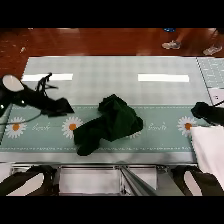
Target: Fold the shirts.
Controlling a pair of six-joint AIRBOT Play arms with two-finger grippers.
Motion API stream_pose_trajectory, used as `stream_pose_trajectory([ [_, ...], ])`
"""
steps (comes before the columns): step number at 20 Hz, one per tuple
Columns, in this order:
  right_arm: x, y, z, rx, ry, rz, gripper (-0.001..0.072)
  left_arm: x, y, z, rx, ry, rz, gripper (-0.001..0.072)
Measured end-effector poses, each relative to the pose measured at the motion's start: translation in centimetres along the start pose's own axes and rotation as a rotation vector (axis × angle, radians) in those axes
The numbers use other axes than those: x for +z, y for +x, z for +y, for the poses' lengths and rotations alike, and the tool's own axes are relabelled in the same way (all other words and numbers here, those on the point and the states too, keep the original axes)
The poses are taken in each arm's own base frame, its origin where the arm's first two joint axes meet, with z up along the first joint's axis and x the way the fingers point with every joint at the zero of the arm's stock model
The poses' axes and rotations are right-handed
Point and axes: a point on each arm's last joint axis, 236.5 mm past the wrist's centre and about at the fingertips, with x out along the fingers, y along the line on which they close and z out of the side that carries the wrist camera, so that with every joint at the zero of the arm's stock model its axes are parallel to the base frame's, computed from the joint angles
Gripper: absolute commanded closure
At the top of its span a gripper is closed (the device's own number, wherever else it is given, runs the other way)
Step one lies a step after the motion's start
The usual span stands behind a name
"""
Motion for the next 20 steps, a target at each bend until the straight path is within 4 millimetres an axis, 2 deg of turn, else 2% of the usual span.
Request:
stream_pose_trajectory([
  [3, -1.2, 2.8, 1.8, 0.101, 0.033, 0.085, 0.0302, -5.2, 3.2, 0.5, -0.045, -0.028, 0.145, 0.0201],
  [5, -1.7, 4.4, 2.9, 0.157, 0.056, 0.135, 0.0302, -7.8, 4.8, 0.2, -0.051, -0.005, 0.218, 0.0201],
  [10, -3.3, 7.8, 5.7, 0.282, 0.107, 0.265, 0.0302, -11.5, 8.1, -1.3, -0.009, 0.112, 0.307, 0.0207],
  [11, -3.6, 8.5, 6.4, 0.301, 0.106, 0.290, 0.0302, -11.9, 8.7, -1.5, 0.002, 0.127, 0.318, 0.0308],
  [12, -3.7, 9.1, 7.2, 0.317, 0.102, 0.304, 0.0302, -12.1, 9.4, -1.5, 0.014, 0.135, 0.325, 0.0592],
  [13, -3.8, 9.7, 7.9, 0.327, 0.091, 0.323, 0.0301, -12.2, 9.9, -1.5, 0.024, 0.136, 0.326, 0.0681],
  [16, -3.9, 11.5, 10.5, 0.354, 0.049, 0.384, 0.0302, -11.9, 10.9, -1.4, 0.041, 0.146, 0.314, 0.0689],
  [20, -5.5, 13.9, 14.1, 0.376, -0.038, 0.500, 0.0302, -10.9, 11.0, -1.6, 0.060, 0.175, 0.285, 0.0690],
])
